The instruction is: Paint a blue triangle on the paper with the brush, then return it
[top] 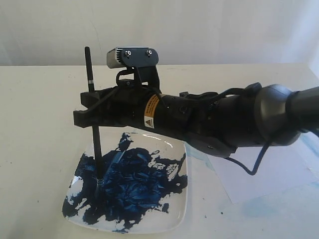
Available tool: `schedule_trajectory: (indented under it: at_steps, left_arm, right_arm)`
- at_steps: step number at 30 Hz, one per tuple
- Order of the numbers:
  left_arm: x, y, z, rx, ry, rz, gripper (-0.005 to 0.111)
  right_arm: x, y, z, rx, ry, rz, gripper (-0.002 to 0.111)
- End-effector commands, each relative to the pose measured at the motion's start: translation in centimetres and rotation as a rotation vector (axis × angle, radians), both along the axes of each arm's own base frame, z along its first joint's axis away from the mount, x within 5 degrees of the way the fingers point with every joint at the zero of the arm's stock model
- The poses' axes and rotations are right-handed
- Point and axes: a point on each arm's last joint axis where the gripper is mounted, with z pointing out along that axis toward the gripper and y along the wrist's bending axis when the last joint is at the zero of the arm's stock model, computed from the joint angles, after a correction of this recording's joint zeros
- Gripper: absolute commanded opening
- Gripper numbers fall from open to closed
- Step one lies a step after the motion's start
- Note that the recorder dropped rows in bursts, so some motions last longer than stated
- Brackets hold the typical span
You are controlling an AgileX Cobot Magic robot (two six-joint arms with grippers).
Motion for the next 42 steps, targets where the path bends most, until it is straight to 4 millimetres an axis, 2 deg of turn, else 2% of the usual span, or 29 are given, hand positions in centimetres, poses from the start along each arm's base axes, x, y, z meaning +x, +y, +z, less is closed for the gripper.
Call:
schedule_trajectory:
  at_steps: [1,6,9,23,26,28,33,35,38,40,42]
  left_arm:
    - [0.0,0.0,-0.2,0.003,0.009,-0.008,0.0]
    - [0.0,0.0,-0.2,0.003,0.009,-0.008,0.0]
    - [0.0,0.0,-0.2,0.003,0.009,-0.008,0.0]
    - [0.0,0.0,-0.2,0.003,0.009,-0.008,0.0]
    - [0.0,0.0,-0.2,0.003,0.009,-0.008,0.0]
    - [0.0,0.0,-0.2,0.003,0.009,-0.008,0.0]
    - [0.0,0.0,-0.2,0.003,0.009,-0.008,0.0]
    - [0.0,0.0,-0.2,0.003,0.009,-0.008,0.0]
    - [0.0,0.0,-0.2,0.003,0.009,-0.008,0.0]
    - [0.0,0.0,-0.2,0.003,0.009,-0.008,0.0]
    - [0.0,0.0,-0.2,0.003,0.009,-0.008,0.0]
  right_arm:
    - [0.2,-0.2,0.0,0.009,-0.003,-0.001,0.0]
    - [-0.1,-0.5,1.9,0.046,-0.07,0.009,0.0]
    - [-0.2,-0.7,2.4,0.046,-0.077,0.005,0.0]
    - [0.3,-0.3,0.1,-0.034,-0.029,-0.011,0.0]
    - [0.2,-0.3,0.6,-0.003,-0.047,-0.001,0.0]
    - [0.0,-0.8,2.2,0.025,-0.103,-0.014,0.0]
    - [-1.2,-3.8,8.5,0.034,-0.265,-0.071,0.0]
    - [-1.2,-6.6,11.2,-0.005,-0.291,-0.155,0.0]
    - [-1.6,-12.3,15.1,-0.082,-0.357,-0.326,0.0]
    - [-1.8,-15.9,16.5,-0.116,-0.357,-0.447,0.0]
    - [-2.2,-17.8,17.0,-0.111,-0.37,-0.503,0.0]
